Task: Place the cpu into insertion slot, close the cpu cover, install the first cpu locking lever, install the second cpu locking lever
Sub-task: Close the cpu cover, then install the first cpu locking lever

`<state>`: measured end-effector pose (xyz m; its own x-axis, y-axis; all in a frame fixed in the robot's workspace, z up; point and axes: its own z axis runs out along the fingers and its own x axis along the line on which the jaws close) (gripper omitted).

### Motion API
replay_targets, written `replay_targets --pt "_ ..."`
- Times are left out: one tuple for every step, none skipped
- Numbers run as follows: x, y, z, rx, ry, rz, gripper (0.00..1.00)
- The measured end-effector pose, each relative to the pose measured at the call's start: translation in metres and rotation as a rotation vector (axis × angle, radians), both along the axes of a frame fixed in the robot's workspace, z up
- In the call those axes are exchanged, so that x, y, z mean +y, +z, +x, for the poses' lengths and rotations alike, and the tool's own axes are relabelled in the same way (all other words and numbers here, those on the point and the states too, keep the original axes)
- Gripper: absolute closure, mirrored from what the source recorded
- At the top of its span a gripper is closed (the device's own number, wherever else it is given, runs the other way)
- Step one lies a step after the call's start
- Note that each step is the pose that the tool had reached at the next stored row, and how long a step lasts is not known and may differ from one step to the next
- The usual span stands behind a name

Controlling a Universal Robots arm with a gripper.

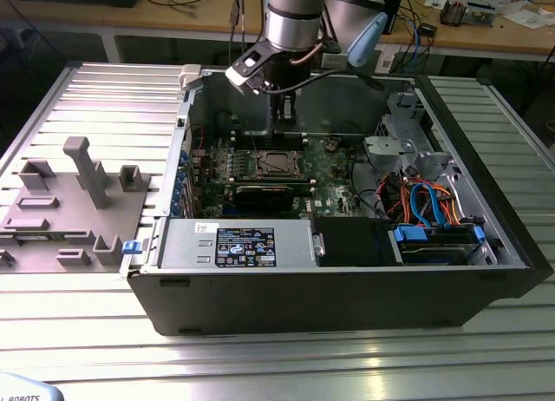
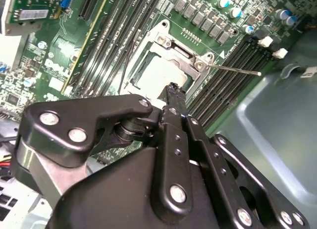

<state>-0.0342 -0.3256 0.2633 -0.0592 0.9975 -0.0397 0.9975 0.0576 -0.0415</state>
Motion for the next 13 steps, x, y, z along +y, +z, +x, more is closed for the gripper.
replay_targets --pt "0.0 0.0022 0.0 0.0 0.0 0.0 0.89" --pt "0.0 0.004 0.0 0.0 0.0 0.0 0.89" --pt "0.0 0.006 0.0 0.0 0.0 0.0 0.89" --pt "0.0 0.0064 0.0 -0.0001 0.0 0.0 0.89" --pt "0.0 0.0064 0.0 -0.0002 0.0 0.0006 0.89" --pt "0.0 0.0064 0.0 -0.0002 0.0 0.0006 0.89" --pt "0.0 0.0066 0.0 0.0 0.0 0.0003 0.89" --pt "0.0 0.0066 0.0 0.0 0.0 0.0003 0.89" --pt "0.0 0.0066 0.0 -0.0001 0.0 0.0003 0.89" --pt "0.0 0.0067 0.0 0.0 0.0 0.0003 0.89" --pt "0.0 0.0067 0.0 0.0 0.0 0.0002 0.89" --pt "0.0 0.0068 0.0 0.0 0.0 0.0003 0.89" --pt "0.0 0.0068 0.0 0.0 0.0 0.0003 0.89"
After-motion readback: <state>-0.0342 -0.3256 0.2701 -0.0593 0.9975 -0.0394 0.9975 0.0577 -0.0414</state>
